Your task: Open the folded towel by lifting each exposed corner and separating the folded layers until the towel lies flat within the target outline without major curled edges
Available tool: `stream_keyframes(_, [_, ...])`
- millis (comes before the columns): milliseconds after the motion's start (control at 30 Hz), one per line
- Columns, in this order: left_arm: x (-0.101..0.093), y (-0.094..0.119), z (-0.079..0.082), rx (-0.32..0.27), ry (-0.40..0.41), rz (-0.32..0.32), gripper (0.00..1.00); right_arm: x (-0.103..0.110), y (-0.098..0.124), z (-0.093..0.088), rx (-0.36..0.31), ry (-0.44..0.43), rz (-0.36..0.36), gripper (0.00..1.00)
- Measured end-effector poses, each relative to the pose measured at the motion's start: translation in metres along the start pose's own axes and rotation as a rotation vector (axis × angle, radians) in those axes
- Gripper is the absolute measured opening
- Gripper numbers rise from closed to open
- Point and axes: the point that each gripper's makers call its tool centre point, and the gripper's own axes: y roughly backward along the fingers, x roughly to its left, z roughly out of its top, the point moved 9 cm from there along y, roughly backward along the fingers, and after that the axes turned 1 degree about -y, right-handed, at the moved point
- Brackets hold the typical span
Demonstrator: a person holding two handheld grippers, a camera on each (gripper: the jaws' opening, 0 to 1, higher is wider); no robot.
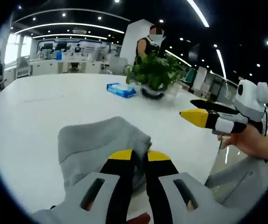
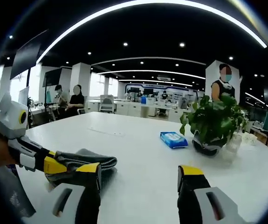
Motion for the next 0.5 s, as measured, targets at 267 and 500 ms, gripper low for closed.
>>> stream_keyframes(267, [0.021,0.028,0.018,-0.156,0.076,0.104,0.07,0.001,-0.001,-0.001,0.007,0.004,0.007,0.65])
stream_keyframes(500, [0.043,0.053,0.023,-0.245,0.156,0.196,0.07,0.004,-0.001,-0.001,0.012,0.017,0.015,0.65])
